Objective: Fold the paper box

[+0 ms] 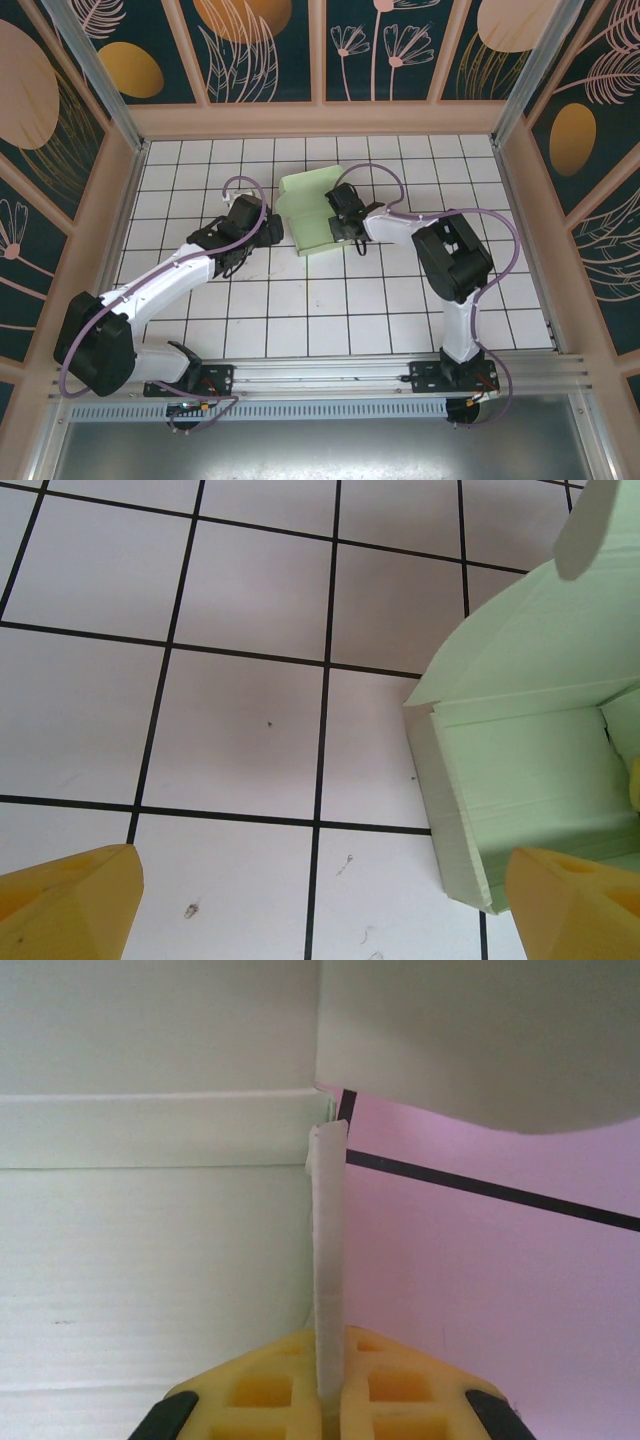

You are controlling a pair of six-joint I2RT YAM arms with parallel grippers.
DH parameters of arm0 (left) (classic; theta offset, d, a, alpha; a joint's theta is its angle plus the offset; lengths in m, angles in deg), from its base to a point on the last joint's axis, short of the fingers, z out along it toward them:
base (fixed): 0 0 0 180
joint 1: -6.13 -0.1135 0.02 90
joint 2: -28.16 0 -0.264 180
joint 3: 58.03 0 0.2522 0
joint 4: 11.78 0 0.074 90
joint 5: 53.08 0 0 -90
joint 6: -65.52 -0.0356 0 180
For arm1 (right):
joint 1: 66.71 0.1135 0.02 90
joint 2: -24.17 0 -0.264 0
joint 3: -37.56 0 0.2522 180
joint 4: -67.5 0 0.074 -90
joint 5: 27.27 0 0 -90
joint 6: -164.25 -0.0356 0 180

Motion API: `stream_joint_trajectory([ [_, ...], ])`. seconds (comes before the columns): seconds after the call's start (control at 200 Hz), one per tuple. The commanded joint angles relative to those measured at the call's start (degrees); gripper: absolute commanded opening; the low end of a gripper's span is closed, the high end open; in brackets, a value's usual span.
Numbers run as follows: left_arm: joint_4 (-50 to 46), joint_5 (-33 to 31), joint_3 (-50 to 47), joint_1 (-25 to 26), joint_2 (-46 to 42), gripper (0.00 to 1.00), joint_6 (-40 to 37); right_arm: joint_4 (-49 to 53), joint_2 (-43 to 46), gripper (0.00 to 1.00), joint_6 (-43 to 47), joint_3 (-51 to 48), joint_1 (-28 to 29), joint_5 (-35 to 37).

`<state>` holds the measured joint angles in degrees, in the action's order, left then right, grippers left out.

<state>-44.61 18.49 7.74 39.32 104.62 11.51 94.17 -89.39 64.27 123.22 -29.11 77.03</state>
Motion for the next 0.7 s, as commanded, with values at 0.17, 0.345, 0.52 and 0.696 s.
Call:
stream_joint_trajectory([
  [0.17,1.06,0.64,0.02,-0.47,0.1,0.93,-0.65,9.01,-8.91,0.0,1.65,4.0,2.21,11.38],
  [0.345,1.05,0.46,-0.11,-0.5,-0.19,0.93,-0.73,11.26,-11.81,0.0,0.8,5.35,2.74,12.95],
  [0.52,0.88,0.51,-0.33,-0.62,-0.49,0.93,-0.74,7.84,-5.51,0.0,-1.16,4.21,2.21,7.83],
  [0.696,0.88,0.63,-0.37,-0.64,-0.75,0.93,-0.74,5.69,0.23,0.22,-2.58,4.21,1.0,3.0],
])
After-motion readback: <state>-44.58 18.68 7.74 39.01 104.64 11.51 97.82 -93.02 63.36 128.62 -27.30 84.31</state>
